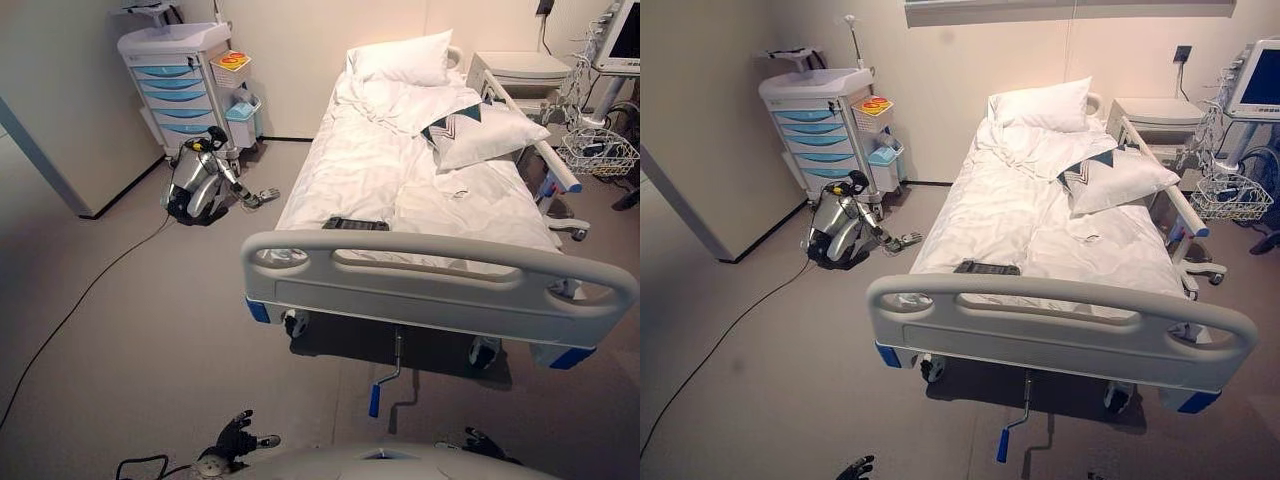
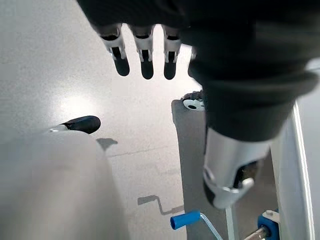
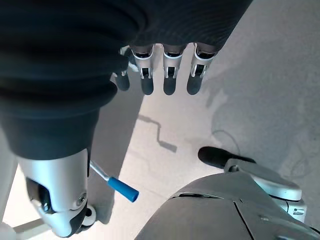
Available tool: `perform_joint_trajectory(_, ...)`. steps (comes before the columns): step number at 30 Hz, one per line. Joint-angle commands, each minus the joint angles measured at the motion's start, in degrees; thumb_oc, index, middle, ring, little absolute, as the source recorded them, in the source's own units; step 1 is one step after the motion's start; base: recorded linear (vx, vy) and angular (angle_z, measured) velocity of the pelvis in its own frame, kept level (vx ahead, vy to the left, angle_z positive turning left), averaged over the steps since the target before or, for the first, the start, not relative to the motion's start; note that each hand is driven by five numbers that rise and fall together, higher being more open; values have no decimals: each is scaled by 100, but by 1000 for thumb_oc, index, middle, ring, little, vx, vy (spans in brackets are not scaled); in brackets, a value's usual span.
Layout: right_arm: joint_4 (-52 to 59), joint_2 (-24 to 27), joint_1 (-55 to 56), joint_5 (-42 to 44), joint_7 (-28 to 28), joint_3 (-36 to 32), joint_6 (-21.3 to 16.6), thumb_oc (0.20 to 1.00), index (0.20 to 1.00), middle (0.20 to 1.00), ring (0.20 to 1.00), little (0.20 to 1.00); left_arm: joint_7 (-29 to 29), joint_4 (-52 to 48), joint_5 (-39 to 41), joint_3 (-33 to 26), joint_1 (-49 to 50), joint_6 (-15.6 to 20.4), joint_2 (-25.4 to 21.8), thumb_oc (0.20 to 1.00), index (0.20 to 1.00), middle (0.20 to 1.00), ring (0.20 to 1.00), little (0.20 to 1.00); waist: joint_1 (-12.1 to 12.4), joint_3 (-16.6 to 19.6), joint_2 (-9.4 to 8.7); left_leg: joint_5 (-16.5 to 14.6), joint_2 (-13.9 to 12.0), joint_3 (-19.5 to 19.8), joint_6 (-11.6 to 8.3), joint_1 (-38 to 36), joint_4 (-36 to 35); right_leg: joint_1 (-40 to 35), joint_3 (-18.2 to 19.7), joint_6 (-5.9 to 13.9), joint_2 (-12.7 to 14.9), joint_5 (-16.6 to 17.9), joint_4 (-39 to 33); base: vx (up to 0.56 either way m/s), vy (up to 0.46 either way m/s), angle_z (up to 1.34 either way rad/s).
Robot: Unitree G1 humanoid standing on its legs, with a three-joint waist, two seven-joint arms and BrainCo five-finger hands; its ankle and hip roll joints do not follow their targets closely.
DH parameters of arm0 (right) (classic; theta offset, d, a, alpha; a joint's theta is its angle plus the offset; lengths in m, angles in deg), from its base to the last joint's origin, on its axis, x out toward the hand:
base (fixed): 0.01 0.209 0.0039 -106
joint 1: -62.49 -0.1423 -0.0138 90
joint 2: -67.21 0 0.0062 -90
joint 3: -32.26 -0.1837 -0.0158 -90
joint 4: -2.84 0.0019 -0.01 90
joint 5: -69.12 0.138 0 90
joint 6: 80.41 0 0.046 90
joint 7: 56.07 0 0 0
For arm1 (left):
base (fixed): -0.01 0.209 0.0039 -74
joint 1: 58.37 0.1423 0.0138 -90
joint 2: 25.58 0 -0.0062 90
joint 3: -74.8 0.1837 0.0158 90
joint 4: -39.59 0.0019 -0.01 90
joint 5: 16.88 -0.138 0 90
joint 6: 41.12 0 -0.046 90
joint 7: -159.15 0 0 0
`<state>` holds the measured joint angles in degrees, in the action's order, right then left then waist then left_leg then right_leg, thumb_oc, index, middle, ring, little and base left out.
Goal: Raise the hospital bed
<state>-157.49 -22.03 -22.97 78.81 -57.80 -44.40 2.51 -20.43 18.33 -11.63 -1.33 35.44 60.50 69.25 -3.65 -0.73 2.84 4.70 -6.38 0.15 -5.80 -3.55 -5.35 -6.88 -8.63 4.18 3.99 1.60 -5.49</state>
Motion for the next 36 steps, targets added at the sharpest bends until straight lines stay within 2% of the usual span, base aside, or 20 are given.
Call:
perform_joint_trajectory(1,-273,-132,-628,-50,15,47,2,1000,1000,1000,1000,1000,-21,196,23,-105,-546,72,-60,1000,1000,1000,1000,1000,51,-312,-396,-502,352,-207,214,-506,75,-113,-65,486,263,10,49,22,-104,-54)
perform_joint_trajectory(13,-139,-146,-635,14,35,59,1,1000,1000,1000,1000,1000,-1,202,180,-211,-536,54,-101,1000,1000,1000,1000,1000,34,-389,-415,-507,337,-190,218,-442,130,-60,-28,470,252,0,75,0,0,0)
perform_joint_trajectory(18,-107,-156,-706,-6,12,86,8,1000,1000,1000,1000,1000,41,250,172,-244,-551,40,-91,1000,1000,1000,1000,1000,36,-470,-395,-505,327,-295,234,-374,155,93,-4,488,257,25,146,-7,-2,-6)
perform_joint_trajectory(24,-36,-155,-874,-42,6,124,22,1000,1000,1000,1000,1000,65,181,256,-289,-542,67,-124,1000,1000,1000,1000,1000,120,-608,-374,-530,281,-513,245,-243,270,436,-87,528,271,-31,555,-7,1,-29)
perform_joint_trajectory(28,65,-133,-1147,7,-40,156,16,1000,1000,1000,1000,1000,143,-35,407,-283,-646,126,-215,1000,1000,1000,1000,1000,152,-914,-367,-483,242,-591,245,76,393,1044,-199,609,323,-23,1043,-141,16,-22)
perform_joint_trajectory(32,260,-35,-1400,253,-117,169,-51,1000,1000,1000,1000,1000,276,-995,388,61,-825,346,-414,1000,1000,1000,1000,1000,123,-1211,-331,-429,352,-526,257,657,654,1488,-152,587,408,26,1070,-138,31,-20)
perform_joint_trajectory(34,317,20,-1540,361,-179,161,-85,1000,1000,1000,1000,1000,301,-1612,665,114,-909,462,-524,1000,1000,1000,1000,1000,96,-1406,-261,-397,425,-404,271,919,753,1722,-129,566,452,17,1214,-112,19,11)
perform_joint_trajectory(35,317,20,-1540,361,-179,161,-85,1000,1000,1000,1000,1000,301,-1612,665,114,-909,462,-524,1000,1000,1000,1000,1000,95,-1405,-261,-397,425,-404,271,922,754,1724,-129,566,452,16,1215,-234,29,27)
perform_joint_trajectory(36,425,126,-1814,456,-249,199,-108,1000,1000,1000,1000,1000,237,-2604,1037,196,-1037,582,-737,1000,1000,1000,1000,1000,73,-1669,-144,-323,484,-320,283,1331,853,2201,-50,532,477,31,1519,-224,21,22)
